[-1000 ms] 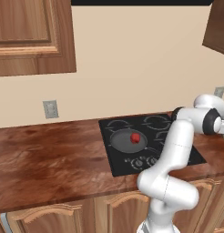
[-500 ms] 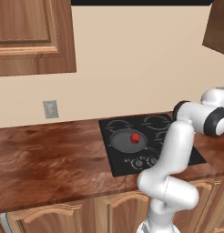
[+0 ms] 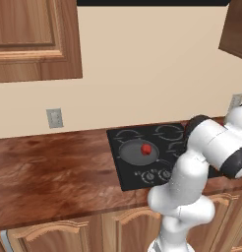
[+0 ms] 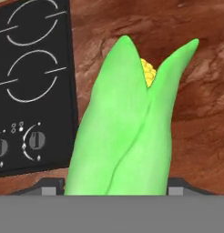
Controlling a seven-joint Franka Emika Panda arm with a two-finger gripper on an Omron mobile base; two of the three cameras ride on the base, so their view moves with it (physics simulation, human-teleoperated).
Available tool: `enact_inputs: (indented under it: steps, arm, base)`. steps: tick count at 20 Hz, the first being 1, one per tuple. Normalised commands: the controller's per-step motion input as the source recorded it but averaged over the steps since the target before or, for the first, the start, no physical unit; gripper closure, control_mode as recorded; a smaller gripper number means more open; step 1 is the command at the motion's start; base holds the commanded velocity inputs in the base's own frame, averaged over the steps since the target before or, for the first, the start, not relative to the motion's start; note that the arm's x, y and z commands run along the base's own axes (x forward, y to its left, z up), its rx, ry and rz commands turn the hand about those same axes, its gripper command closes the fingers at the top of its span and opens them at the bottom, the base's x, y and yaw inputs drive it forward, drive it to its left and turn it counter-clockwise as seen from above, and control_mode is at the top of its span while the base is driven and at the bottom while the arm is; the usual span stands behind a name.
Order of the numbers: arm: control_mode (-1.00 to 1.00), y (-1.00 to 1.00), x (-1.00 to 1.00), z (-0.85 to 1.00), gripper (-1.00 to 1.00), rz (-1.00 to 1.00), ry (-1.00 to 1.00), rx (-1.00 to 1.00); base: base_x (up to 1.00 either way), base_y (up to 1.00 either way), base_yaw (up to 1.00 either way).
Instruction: Put the corn and bell pepper in the pan. Then turn on the front left burner and set the heat to medium.
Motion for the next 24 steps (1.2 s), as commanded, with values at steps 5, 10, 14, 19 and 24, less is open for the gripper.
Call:
enact_inputs:
  steps: [5,10,14,19,24]
  arm:
    - [-1.0,1.0,0.0,0.1,1.0,0.18,0.02,0.0]
    - [-1.0,1.0,0.07,0.0,1.0,0.13,0.09,0.0]
    - [-1.0,1.0,0.19,0.1,1.0,0.09,0.21,0.0]
    - [-1.0,1.0,0.5,0.47,1.0,0.06,0.17,0.0]
    - [-1.0,1.0,0.73,0.09,1.0,0.1,0.19,0.01]
  base:
    - [0.0,0.0,0.0]
    - [0.0,0.0,0.0]
    - [0.0,0.0,0.0]
    - [0.0,0.0,0.0]
    - [0.0,0.0,0.0]
